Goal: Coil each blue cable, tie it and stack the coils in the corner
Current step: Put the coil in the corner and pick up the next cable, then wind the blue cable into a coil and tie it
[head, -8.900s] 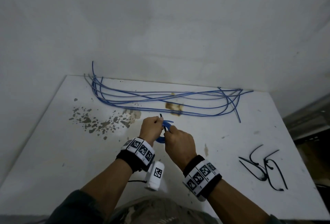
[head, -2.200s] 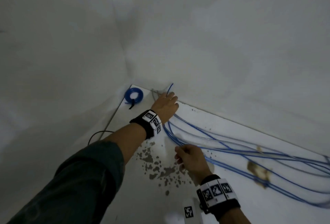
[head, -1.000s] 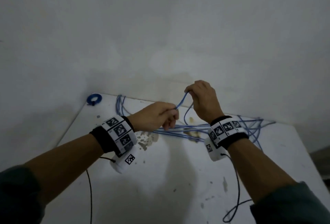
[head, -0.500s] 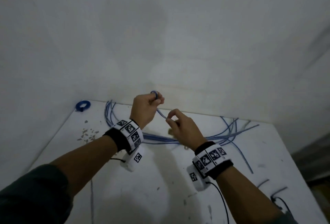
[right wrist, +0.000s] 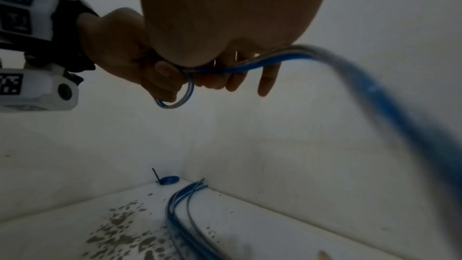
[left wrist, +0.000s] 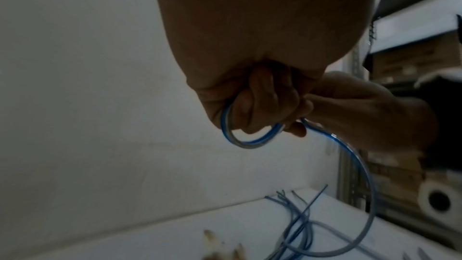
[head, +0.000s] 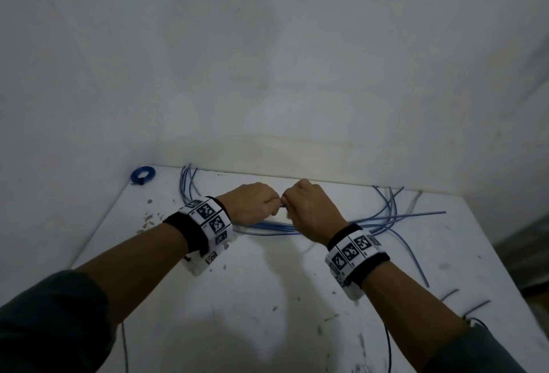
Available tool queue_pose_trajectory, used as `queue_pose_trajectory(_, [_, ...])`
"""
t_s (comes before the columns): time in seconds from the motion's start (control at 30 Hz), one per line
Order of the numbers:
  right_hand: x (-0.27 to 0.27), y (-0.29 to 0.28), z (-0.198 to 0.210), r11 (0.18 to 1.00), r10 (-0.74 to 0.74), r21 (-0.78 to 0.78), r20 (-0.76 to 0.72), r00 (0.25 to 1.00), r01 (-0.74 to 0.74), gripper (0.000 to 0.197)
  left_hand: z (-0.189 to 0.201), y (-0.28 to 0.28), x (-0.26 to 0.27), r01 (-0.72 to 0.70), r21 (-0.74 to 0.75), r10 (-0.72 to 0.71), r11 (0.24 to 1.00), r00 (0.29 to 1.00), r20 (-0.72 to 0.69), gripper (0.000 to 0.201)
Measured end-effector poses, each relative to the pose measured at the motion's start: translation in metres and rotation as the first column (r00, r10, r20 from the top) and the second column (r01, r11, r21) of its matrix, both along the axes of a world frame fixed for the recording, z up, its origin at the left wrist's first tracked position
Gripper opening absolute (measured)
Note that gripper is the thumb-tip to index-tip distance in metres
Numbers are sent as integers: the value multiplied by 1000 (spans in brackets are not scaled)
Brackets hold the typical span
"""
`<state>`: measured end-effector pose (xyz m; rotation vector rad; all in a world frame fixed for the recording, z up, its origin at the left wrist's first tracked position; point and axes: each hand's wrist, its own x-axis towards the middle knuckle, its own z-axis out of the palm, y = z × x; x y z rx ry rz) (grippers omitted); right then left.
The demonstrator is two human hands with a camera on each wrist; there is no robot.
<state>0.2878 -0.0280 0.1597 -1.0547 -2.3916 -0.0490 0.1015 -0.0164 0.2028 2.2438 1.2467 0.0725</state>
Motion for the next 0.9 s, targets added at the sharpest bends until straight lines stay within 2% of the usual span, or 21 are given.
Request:
queue_pose_trajectory(0.07, [-4,-5,-5,998,38,47,-14,999,-37,22,1,0,-7,-63,-129,83,990,983,162,37])
queue_pose_trajectory(0.13, [-7,-9,-7,994,58,89,-26,998,-56,28,1,0,-15,-121,-342,235,932,920,315,44])
queue_pose_trajectory(0.17, [-7,-11,-7,995,69,81,-58,996,-64,31,3,-2,-18,-89,-441,279,893,879,388,45])
queue_pose_trajectory(0.27, [-11,-16,4,988,44,-129,-295,955,-86,32,7,-10,-25,15,-588,355,809,785,508,43])
queue_pose_trajectory(0.33, [-20,-19,18,942,-62,-321,-461,885,-101,29,6,-16,-25,64,-675,450,735,698,557,40])
queue_pose_trajectory(0.4, [-32,-22,28,903,-147,-417,-523,839,-102,24,1,-18,-23,142,-729,541,669,579,610,33])
queue_pose_trajectory(0.47, [-41,-24,35,903,-169,-421,-523,835,-81,18,-5,-18,-26,201,-737,583,646,493,646,35])
queue_pose_trajectory(0.5, [-43,-23,36,909,-169,-411,-508,845,-65,14,-8,-18,-27,204,-734,581,648,491,649,37])
queue_pose_trajectory(0.53, [-43,-21,39,920,-160,-389,-482,862,-47,11,-10,-19,-29,190,-726,559,661,522,644,39])
queue_pose_trajectory(0.6, [-38,-16,41,949,-162,-314,-441,883,17,19,-12,-25,-31,164,-715,501,680,609,616,44])
queue_pose_trajectory(0.63, [-33,-11,43,957,-182,-286,-442,878,55,24,-13,-29,-32,157,-713,492,684,623,608,44])
queue_pose_trajectory(0.77, [-12,2,48,944,-283,-289,-467,838,157,33,-9,-32,-39,147,-679,496,719,576,650,33])
queue_pose_trajectory(0.83, [-8,5,51,926,-335,-328,-490,805,186,38,-5,-28,-45,123,-678,533,725,523,665,33])
queue_pose_trajectory(0.9, [-8,3,52,932,-319,-317,-481,817,176,41,-4,-26,-45,85,-691,575,718,488,657,32])
